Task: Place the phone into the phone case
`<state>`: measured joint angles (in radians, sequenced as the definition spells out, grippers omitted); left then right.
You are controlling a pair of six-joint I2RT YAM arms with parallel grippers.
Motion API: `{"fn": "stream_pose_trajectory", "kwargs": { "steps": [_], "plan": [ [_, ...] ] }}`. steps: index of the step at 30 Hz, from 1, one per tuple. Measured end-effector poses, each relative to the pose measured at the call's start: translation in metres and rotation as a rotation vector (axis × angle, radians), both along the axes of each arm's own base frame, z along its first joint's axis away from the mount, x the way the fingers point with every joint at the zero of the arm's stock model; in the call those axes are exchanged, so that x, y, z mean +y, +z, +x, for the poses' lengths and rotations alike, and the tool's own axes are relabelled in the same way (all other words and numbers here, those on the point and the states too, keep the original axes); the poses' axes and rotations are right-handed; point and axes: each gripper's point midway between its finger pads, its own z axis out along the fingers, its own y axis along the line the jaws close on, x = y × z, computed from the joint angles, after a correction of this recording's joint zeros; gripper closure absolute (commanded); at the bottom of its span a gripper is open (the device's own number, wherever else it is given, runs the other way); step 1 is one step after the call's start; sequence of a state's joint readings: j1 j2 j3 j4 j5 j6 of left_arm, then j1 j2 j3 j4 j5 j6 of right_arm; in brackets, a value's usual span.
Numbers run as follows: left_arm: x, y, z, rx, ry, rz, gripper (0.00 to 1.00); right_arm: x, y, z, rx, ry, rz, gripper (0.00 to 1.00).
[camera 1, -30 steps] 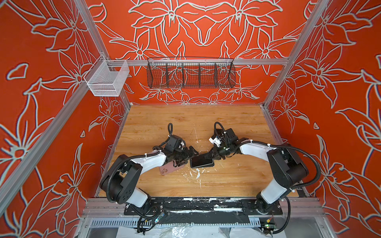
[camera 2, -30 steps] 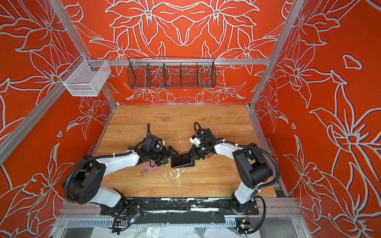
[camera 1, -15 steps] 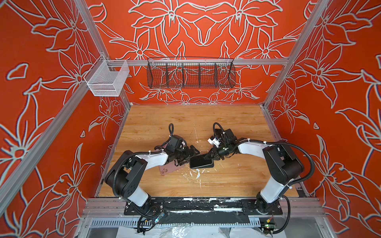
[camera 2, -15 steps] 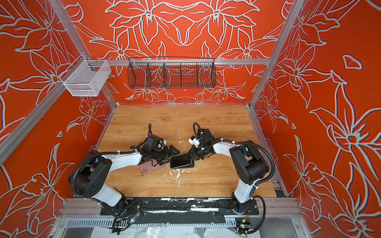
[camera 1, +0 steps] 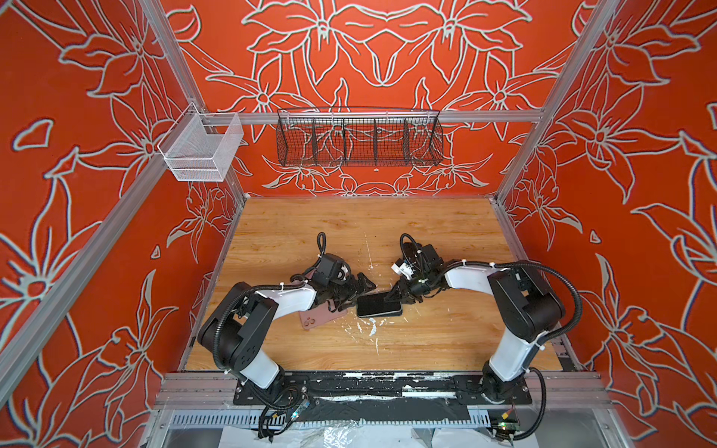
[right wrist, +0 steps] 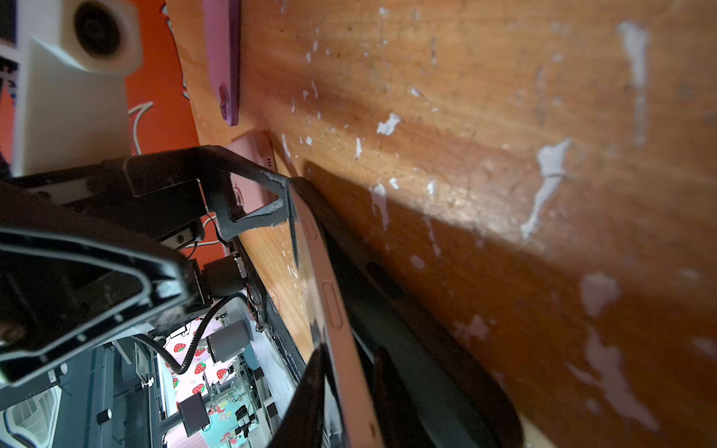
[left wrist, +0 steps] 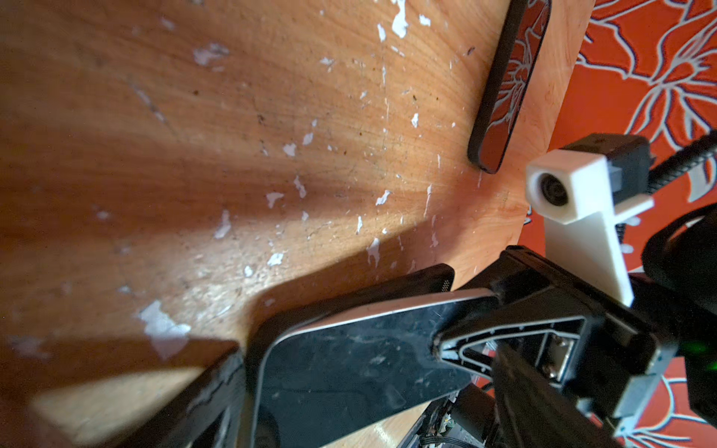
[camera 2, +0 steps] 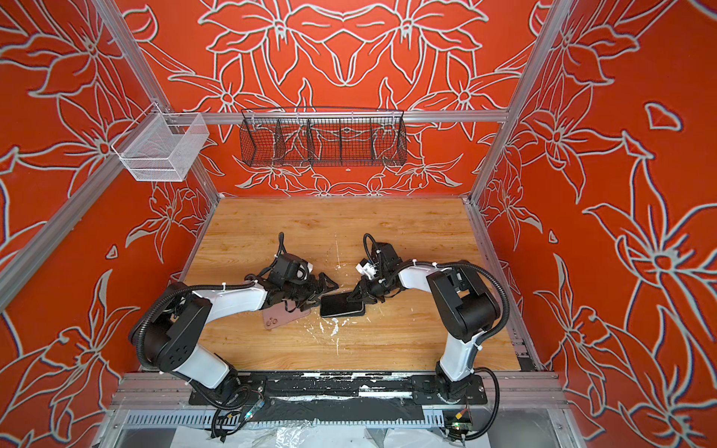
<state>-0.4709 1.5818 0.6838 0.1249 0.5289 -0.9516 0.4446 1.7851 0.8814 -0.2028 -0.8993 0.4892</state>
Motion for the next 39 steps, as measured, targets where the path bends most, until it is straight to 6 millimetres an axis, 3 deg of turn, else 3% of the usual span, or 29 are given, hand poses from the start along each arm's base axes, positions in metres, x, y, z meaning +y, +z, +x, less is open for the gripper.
{"fn": "stream_pose_trajectory", "kwargs": {
  "steps": [11, 18, 30, 39],
  "plan": [
    [-0.001, 0.000, 0.001, 0.000, 0.005, -0.006, 0.03, -0.006, -0.012, 0.003, -0.027, -0.029, -0.065, 0.65],
    [-0.002, 0.001, 0.004, -0.008, 0.005, -0.015, 0.03, -0.011, -0.011, 0.006, -0.065, -0.044, -0.120, 0.60],
    [-0.004, 0.002, 0.006, -0.015, 0.007, -0.021, 0.03, -0.024, -0.004, 0.016, -0.149, -0.053, -0.263, 0.49],
    [-0.004, 0.001, 0.006, -0.019, 0.008, -0.025, 0.03, -0.038, 0.015, 0.018, -0.218, -0.071, -0.337, 0.44]
  ]
}}
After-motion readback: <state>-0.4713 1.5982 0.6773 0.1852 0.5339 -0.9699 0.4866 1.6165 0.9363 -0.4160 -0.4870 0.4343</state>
